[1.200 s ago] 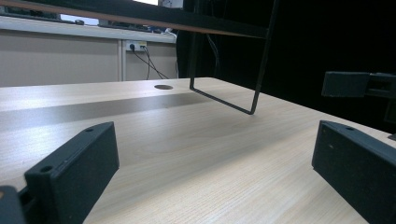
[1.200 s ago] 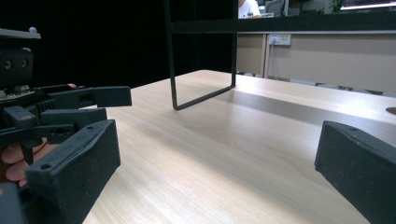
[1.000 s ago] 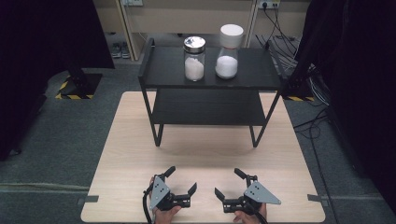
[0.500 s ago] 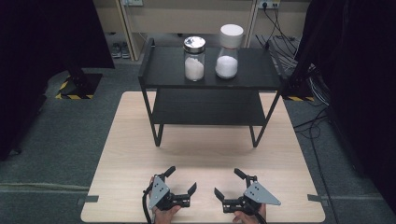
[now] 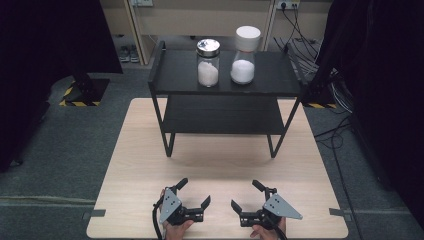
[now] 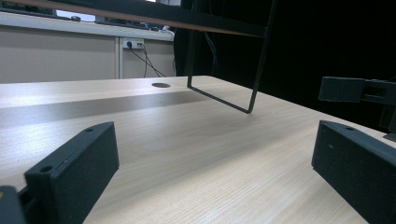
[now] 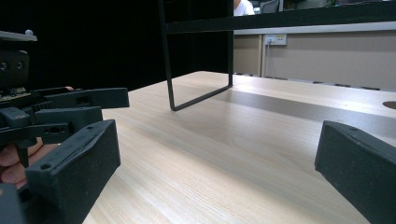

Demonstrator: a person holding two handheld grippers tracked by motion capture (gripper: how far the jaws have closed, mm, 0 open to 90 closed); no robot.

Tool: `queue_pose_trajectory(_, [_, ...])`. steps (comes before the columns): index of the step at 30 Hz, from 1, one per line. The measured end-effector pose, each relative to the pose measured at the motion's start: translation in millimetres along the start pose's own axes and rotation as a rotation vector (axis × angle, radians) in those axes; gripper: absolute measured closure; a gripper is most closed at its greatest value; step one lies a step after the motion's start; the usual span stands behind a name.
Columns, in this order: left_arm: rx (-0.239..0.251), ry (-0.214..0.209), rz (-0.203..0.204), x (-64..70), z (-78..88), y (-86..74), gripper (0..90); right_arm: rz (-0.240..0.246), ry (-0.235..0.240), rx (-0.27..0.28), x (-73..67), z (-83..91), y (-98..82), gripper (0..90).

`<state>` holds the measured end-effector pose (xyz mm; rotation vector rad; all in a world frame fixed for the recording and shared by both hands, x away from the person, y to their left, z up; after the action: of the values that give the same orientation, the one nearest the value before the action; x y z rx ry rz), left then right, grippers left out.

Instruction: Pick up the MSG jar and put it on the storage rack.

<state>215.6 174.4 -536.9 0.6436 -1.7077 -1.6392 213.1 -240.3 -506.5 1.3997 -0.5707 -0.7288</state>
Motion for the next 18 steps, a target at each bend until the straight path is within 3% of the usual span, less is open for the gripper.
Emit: queue_pose_trajectory(18, [0.002, 0.001, 0.002, 0.1, 0.2, -0.3, 0.1, -0.003, -0.008, 0.006, 1.9, 1.3, 0.4, 0.3])
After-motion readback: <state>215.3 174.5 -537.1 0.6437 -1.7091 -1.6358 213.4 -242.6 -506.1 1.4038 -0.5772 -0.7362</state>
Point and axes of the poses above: each handheld gripper's, and its own axes: z roughly backward along the jaws, y roughly out of its top, x roughly to its right, the point moved 5 cm from there along -z, roughly forward along the jaws, and after that the axes turned 2 degrees about -y, right-handed, at the moved point
